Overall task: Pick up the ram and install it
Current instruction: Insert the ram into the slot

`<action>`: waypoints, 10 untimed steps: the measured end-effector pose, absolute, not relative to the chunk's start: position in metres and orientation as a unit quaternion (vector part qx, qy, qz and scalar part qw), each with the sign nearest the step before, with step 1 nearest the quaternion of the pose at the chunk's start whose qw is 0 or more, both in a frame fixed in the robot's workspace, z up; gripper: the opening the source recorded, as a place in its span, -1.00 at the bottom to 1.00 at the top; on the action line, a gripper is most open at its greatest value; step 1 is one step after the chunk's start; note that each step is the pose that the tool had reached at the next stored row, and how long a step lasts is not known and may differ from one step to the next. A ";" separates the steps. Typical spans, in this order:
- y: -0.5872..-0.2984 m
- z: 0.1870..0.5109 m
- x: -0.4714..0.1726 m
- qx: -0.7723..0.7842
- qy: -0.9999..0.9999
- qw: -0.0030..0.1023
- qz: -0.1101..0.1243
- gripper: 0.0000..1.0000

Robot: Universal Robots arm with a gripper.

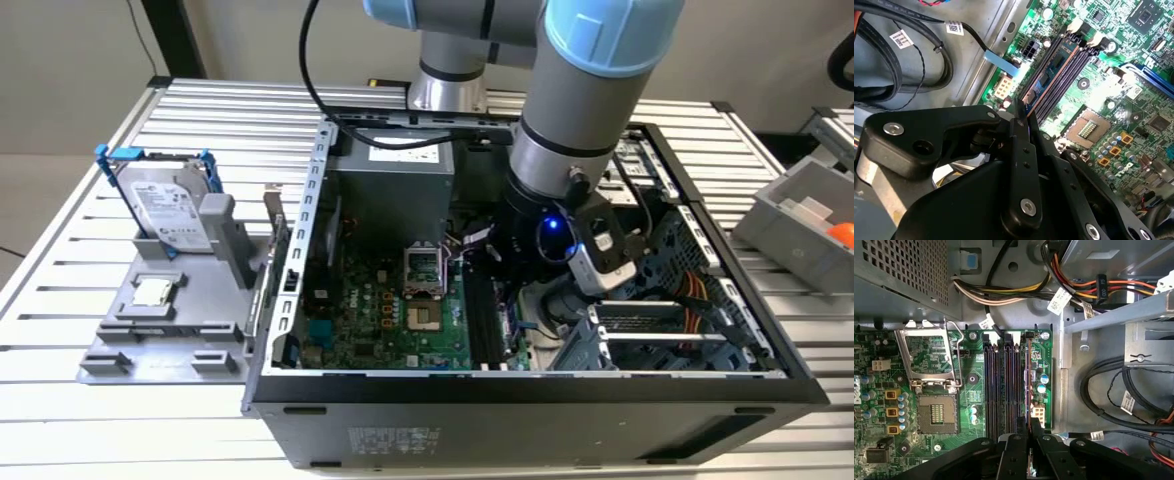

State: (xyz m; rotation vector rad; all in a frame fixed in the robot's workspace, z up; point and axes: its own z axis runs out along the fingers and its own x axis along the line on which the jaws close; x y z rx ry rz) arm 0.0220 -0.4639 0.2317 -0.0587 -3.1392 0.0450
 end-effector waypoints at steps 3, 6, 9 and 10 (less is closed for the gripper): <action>-0.465 0.230 0.022 -0.019 -1.000 0.001 0.015 -1.00; -0.466 0.228 0.021 -0.019 -1.000 0.001 0.015 -1.00; -0.466 0.226 0.021 -0.019 -1.000 0.001 0.015 -1.00; -0.467 0.226 0.021 -0.019 -1.000 0.001 0.015 -1.00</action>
